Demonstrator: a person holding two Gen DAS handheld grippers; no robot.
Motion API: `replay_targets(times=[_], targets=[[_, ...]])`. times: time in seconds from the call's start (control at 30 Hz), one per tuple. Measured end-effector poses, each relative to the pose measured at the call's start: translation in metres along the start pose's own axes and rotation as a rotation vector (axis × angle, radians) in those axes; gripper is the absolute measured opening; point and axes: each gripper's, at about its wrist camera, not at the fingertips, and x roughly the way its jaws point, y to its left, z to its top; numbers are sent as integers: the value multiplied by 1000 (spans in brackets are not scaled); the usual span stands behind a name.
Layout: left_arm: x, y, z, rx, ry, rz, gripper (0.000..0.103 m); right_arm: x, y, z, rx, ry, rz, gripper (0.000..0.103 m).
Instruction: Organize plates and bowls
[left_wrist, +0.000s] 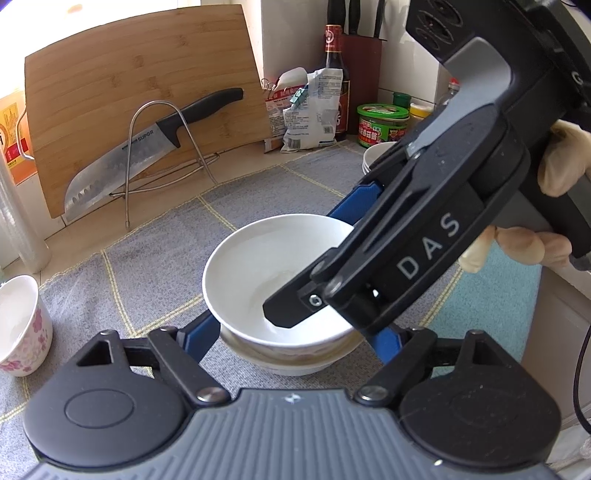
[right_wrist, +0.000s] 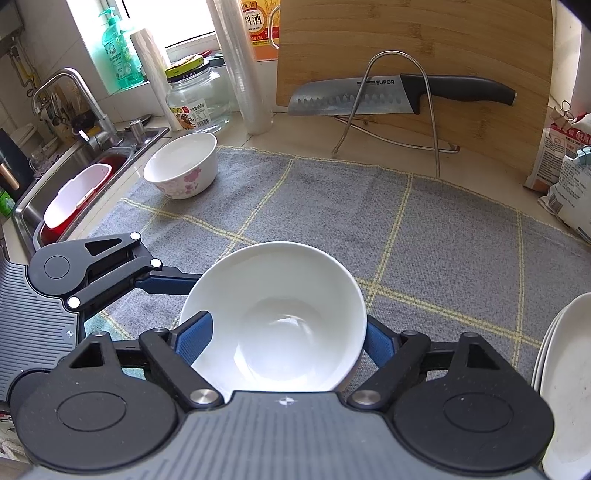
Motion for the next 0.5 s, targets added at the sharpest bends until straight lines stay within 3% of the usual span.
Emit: replay_targets(times=[0.17,0.5], targets=[[-4,1,-1,8,-25,19,96,0,3,-2,-17,-1,-1,103],[-18,8,-7,-19,-34,9,97,-8,0,-16,-3,-5,-31,103]])
